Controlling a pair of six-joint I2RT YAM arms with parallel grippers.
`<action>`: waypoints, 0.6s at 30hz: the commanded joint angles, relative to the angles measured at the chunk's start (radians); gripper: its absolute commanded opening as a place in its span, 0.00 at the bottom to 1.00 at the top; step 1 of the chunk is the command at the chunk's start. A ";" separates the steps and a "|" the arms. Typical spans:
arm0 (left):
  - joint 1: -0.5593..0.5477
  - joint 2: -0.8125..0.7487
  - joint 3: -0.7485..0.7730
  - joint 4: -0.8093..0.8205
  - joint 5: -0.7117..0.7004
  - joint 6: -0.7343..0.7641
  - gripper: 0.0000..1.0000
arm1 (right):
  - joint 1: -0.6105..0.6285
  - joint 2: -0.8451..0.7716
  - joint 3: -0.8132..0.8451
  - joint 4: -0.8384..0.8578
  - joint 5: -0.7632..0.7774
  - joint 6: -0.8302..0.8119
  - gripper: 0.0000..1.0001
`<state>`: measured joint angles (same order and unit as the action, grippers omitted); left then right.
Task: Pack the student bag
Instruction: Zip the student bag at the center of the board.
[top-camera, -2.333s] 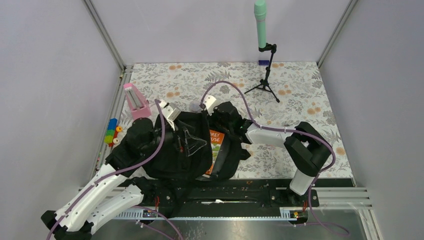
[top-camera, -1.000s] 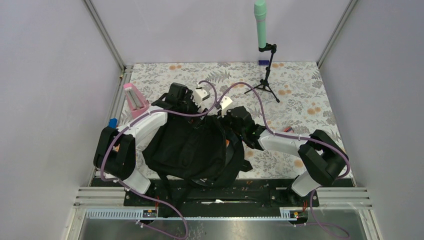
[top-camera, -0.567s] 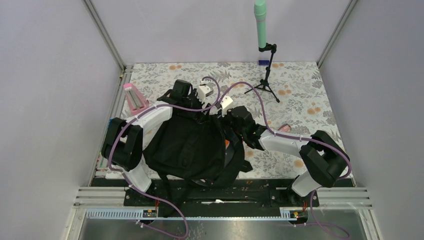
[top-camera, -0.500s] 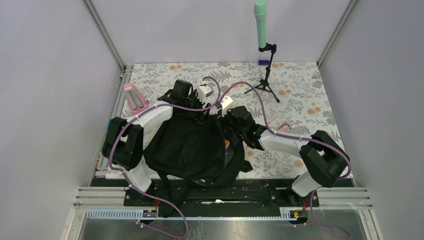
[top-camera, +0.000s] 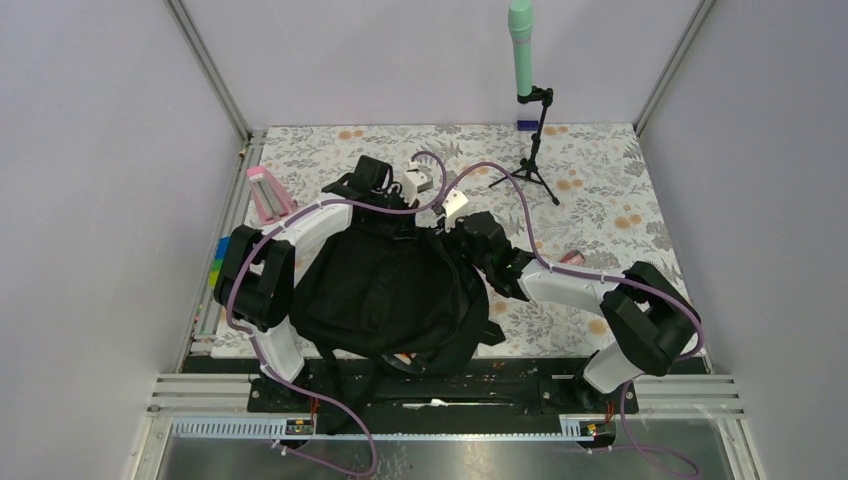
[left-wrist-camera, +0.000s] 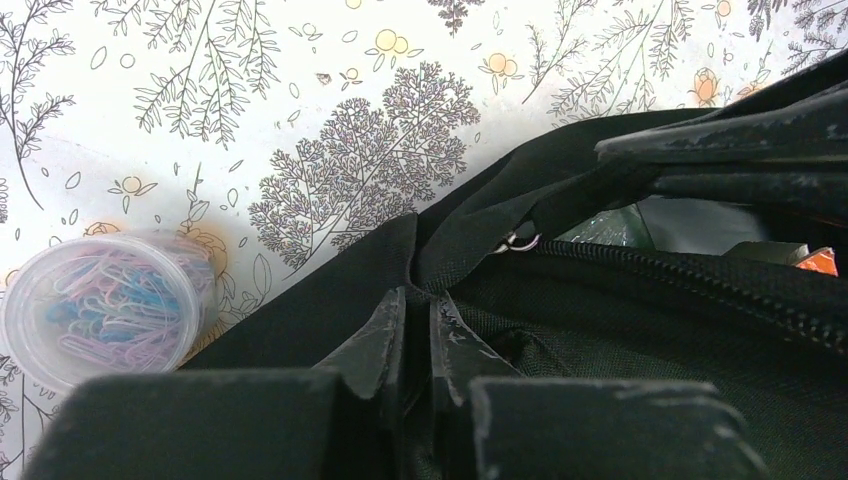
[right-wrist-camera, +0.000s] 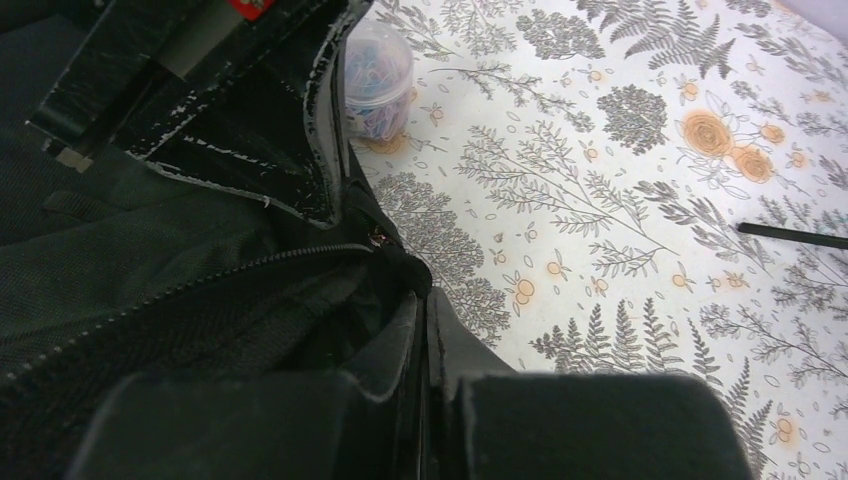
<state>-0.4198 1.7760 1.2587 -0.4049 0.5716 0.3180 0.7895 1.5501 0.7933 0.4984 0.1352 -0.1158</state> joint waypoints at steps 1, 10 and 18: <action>0.007 -0.015 0.053 0.015 -0.064 0.015 0.00 | -0.006 -0.072 -0.004 0.048 0.101 0.001 0.00; 0.008 -0.048 0.062 -0.012 -0.152 0.028 0.00 | -0.007 -0.148 -0.051 0.035 0.167 0.027 0.00; 0.013 -0.060 0.082 -0.019 -0.327 -0.019 0.00 | -0.006 -0.232 -0.104 0.008 0.203 0.050 0.00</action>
<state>-0.4301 1.7603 1.2865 -0.4477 0.4282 0.3126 0.7898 1.3941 0.7002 0.4683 0.2527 -0.0837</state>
